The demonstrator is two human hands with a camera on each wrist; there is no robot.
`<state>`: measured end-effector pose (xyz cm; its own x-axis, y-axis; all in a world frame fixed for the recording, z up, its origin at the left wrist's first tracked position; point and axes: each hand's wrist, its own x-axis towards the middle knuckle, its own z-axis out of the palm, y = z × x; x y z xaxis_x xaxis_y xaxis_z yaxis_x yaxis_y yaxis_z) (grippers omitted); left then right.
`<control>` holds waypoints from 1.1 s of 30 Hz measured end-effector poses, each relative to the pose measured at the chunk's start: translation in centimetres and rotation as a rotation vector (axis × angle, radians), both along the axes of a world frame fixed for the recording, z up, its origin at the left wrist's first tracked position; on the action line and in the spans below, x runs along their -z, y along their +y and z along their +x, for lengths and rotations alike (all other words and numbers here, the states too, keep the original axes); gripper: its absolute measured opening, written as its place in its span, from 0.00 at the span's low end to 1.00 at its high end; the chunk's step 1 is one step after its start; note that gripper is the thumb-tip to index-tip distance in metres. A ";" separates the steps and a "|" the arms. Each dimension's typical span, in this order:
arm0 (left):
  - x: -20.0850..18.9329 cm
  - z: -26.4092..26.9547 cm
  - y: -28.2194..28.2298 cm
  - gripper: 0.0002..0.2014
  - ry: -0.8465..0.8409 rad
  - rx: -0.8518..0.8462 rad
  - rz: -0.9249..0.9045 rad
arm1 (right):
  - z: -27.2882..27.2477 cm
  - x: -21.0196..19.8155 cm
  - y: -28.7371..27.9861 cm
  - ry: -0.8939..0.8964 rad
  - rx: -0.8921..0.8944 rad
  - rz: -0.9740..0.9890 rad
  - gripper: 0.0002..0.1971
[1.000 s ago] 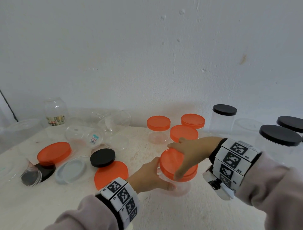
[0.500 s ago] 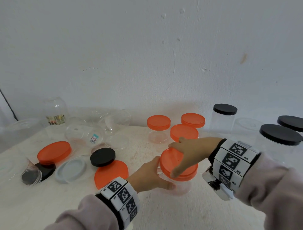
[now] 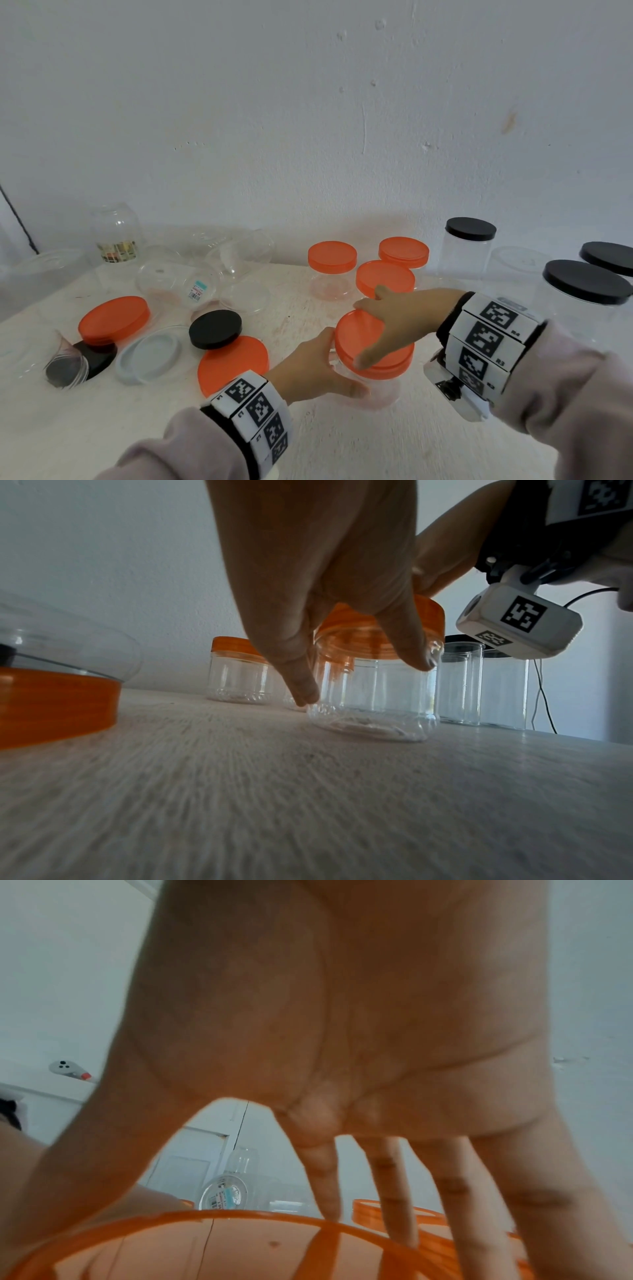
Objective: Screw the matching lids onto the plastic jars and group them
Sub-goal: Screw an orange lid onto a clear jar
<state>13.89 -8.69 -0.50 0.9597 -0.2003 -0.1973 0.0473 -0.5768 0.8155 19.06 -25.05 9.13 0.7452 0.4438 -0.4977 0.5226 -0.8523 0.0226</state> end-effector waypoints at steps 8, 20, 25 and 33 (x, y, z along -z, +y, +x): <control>0.0 0.0 -0.1 0.47 0.002 -0.004 -0.011 | -0.2 0.0 0.2 0.030 -0.069 0.038 0.50; -0.1 0.0 -0.1 0.48 0.002 -0.001 0.019 | -0.2 -0.2 0.2 0.048 -0.109 0.043 0.52; -0.1 0.0 -0.1 0.46 0.008 -0.001 0.002 | -0.3 0.7 0.2 -0.001 -0.025 0.036 0.53; -0.2 0.0 -0.1 0.47 0.007 -0.002 0.020 | -0.1 0.0 0.2 0.050 -0.095 0.023 0.53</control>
